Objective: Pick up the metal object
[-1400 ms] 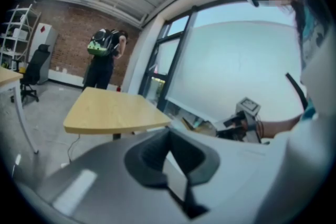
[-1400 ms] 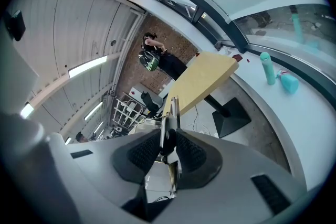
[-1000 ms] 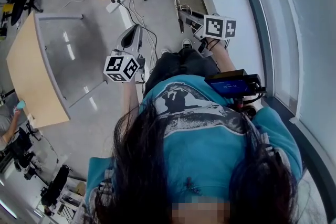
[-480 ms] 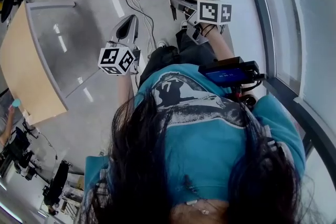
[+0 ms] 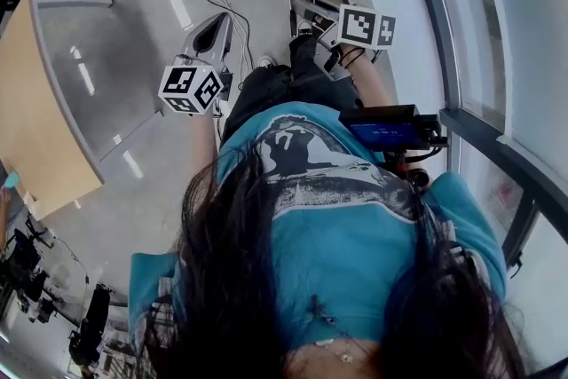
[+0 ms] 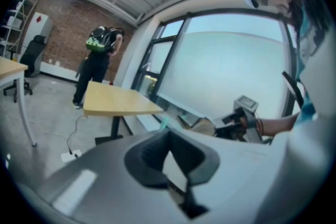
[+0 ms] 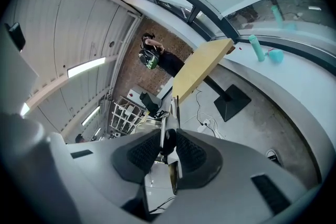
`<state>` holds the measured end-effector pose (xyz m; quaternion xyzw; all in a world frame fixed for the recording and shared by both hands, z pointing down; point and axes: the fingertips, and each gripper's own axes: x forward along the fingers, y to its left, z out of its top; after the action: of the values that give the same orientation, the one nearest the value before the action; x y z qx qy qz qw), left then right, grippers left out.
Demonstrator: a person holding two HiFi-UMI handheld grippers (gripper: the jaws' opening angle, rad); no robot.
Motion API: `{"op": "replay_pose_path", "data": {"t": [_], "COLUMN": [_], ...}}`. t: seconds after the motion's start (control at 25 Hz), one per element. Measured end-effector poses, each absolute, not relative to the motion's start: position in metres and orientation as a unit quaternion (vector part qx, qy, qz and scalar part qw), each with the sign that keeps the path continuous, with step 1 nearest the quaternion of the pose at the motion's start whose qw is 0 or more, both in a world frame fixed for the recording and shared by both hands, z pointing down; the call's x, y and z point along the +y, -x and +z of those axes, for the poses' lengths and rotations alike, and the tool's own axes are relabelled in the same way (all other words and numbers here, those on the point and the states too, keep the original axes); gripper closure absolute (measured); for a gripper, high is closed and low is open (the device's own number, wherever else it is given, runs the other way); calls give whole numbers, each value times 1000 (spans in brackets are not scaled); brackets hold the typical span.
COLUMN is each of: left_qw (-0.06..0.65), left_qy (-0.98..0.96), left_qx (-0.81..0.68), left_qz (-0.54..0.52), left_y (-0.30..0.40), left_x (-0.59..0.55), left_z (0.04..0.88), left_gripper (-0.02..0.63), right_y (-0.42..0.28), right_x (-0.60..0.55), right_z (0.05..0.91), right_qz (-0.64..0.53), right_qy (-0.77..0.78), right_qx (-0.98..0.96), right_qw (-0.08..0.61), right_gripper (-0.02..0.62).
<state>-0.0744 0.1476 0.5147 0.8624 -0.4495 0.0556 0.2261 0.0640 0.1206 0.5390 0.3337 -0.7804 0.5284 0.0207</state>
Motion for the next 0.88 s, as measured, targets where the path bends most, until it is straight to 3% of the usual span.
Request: {"op": "replay_pose_path", "data": {"t": [0.48,0.88], "left_qw": [206,196], "left_qy": [-879,-880], "left_qx": [-428,-433], "left_qz": [41,30], "left_y": [90,87], "left_x": [196,192], "left_z": [515,508], "left_gripper": [607,607], "right_y": [-48,-53], "right_x": [185,175], "right_z": [534,524], "right_qz": [539,529], "right_qy": [-342,-335], "right_qx": [-769,-780], "right_qw": [-25,-23], "right_gripper": [495,495]}}
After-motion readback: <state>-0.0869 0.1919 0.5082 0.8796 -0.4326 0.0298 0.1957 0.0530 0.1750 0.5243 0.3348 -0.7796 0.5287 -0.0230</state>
